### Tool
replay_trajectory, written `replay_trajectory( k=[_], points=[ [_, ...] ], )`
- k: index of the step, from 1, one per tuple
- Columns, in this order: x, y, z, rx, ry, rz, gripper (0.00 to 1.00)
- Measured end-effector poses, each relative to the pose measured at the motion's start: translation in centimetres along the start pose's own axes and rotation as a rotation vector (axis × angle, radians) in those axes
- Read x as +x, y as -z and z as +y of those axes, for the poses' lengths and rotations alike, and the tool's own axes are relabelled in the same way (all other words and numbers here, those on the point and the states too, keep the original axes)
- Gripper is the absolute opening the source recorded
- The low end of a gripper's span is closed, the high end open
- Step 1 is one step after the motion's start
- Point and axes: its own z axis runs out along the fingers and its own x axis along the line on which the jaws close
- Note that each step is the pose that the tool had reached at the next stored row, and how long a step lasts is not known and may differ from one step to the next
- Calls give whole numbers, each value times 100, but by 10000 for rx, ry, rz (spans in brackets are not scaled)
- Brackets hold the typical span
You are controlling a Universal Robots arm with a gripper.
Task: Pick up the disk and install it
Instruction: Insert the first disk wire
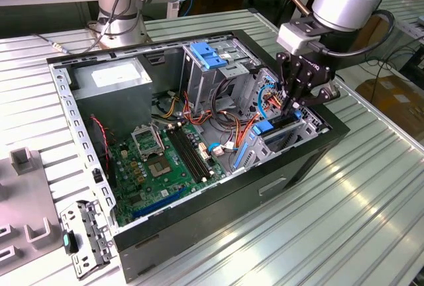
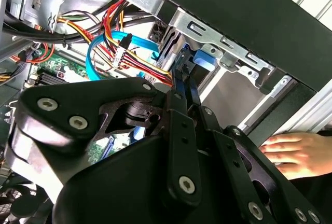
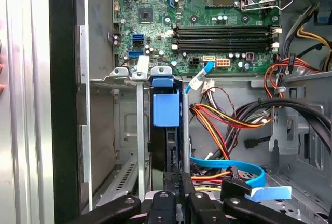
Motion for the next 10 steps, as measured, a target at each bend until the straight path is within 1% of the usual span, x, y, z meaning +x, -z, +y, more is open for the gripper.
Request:
replay_trajectory(
  k=[8, 10],
  points=[
    [-1, -20, 0, 0, 0, -1, 16],
    [-2, -40, -1, 0, 1, 0, 16]
  ],
)
